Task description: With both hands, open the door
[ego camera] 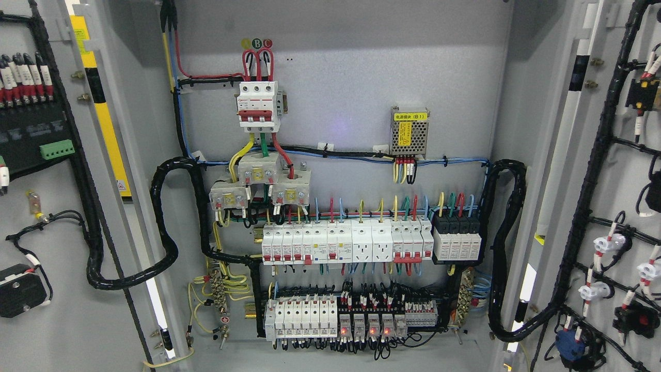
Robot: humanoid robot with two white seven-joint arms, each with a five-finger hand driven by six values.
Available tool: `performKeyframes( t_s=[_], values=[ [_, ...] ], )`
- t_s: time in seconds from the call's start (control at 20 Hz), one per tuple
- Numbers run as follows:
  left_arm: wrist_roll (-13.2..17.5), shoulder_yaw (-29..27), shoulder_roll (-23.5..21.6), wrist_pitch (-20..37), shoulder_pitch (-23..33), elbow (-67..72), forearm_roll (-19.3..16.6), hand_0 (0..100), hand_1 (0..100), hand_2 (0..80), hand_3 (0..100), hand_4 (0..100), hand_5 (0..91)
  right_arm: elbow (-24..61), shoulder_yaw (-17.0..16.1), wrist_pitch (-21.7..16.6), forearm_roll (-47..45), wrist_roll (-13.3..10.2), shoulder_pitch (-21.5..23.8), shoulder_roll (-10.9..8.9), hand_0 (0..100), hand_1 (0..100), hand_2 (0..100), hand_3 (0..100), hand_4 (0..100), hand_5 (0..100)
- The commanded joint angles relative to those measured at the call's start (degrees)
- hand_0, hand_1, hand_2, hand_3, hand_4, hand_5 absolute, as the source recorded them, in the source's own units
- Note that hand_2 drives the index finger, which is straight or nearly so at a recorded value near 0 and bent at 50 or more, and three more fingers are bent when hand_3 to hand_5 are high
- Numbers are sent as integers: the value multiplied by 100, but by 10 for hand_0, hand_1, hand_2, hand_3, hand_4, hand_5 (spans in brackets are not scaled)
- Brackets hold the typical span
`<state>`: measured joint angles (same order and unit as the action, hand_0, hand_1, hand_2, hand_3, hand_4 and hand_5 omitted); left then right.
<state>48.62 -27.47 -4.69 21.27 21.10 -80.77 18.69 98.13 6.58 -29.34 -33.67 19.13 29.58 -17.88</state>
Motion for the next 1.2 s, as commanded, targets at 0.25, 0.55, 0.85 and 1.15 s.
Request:
performKeyframes(
  t_s=[0.25,0.55,0.85,1.15],
  values=[
    [-1519,813,381,0,-9,4198,-1102,75,0,0,0,0,0,-4341,1240,33,649,-75,-328,477,216,68,0,0,0,0],
    [-2636,989,328,-26,-755,6797,-1429,157,0,0,0,0,0,-7198,1231,33,1890,-813,-1374,864,215,69,0,0,0,0],
    [-3181,1675,109,-850,-1037,7558,-1535,213,38,0,0,0,0,-8679,1267,962,2496,-910,-2044,935,215,69,0,0,0,0],
    [-3376,2158,73,-1415,-1143,7567,-1544,230,33,0,0,0,0,-8679,1231,2370,3068,-1305,-2149,953,215,70,0,0,0,0]
  ],
)
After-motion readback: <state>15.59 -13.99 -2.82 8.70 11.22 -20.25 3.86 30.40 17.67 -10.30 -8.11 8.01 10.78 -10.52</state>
